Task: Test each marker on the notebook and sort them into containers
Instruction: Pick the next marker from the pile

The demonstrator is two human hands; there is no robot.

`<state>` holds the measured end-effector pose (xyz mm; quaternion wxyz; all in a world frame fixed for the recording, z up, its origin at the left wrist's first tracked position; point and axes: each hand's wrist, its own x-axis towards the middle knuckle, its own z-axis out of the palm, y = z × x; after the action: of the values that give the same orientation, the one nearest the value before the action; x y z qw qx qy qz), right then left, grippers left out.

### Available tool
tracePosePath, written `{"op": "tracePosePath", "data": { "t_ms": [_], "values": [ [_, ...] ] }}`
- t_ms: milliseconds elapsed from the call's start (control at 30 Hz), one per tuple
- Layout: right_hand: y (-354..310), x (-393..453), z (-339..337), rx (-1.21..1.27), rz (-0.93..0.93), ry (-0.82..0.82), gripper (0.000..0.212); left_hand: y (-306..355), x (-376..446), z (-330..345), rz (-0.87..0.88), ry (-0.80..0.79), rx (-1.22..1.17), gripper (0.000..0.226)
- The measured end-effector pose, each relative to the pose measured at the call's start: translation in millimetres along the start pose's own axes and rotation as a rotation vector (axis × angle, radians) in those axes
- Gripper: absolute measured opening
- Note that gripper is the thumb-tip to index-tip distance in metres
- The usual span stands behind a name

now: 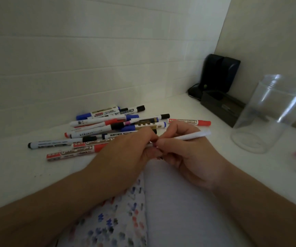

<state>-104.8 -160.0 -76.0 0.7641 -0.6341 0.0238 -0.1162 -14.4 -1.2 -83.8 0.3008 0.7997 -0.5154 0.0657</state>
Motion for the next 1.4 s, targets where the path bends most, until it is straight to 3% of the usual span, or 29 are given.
{"op": "tracePosePath", "data": {
  "t_ms": [67, 200, 333, 533, 667, 767, 1000, 1133, 1233, 1400],
  "values": [
    [0, 1, 1, 0.063, 0.002, -0.001, 0.018, -1, -1, 0, -0.018, -0.005, 0.041, 0.006],
    [-2, 2, 5, -0.007, -0.036, 0.046, 0.024, 4, -3, -1, -0.016, -0.042, 0.145, 0.024],
    [-7, 0, 3, -0.085, -0.082, 0.009, 0.017, 9, -6, -7, 0.091, 0.015, 0.104, 0.015],
    [-13, -2, -1, -0.03, -0.1, -0.011, 0.019, 13, -3, -7, 0.098, 0.043, 0.043, 0.034],
    [-10, 0, -4, -0.24, -0.2, 0.044, 0.015, 1, -3, 4, 0.163, 0.043, 0.184, 0.03],
    [-7, 2, -6, -0.243, -0.197, -0.002, 0.015, 3, -2, 3, 0.109, -0.021, 0.046, 0.017],
    [-19, -1, -10, -0.1, -0.147, -0.048, 0.016, 5, 2, -10, 0.015, -0.103, -0.05, 0.036],
    [-33, 1, -37, 0.051, -0.068, 0.039, 0.025, 0, 1, -13, -0.136, -0.195, 0.008, 0.059],
    [-35, 1, -49, 0.13, -0.011, -0.005, 0.018, -1, 1, -12, -0.164, -0.279, 0.181, 0.053],
    [-28, 2, -45, -0.044, 0.042, -0.01, 0.017, 0, 3, -11, -0.192, -0.384, 0.25, 0.054]
  ]
}}
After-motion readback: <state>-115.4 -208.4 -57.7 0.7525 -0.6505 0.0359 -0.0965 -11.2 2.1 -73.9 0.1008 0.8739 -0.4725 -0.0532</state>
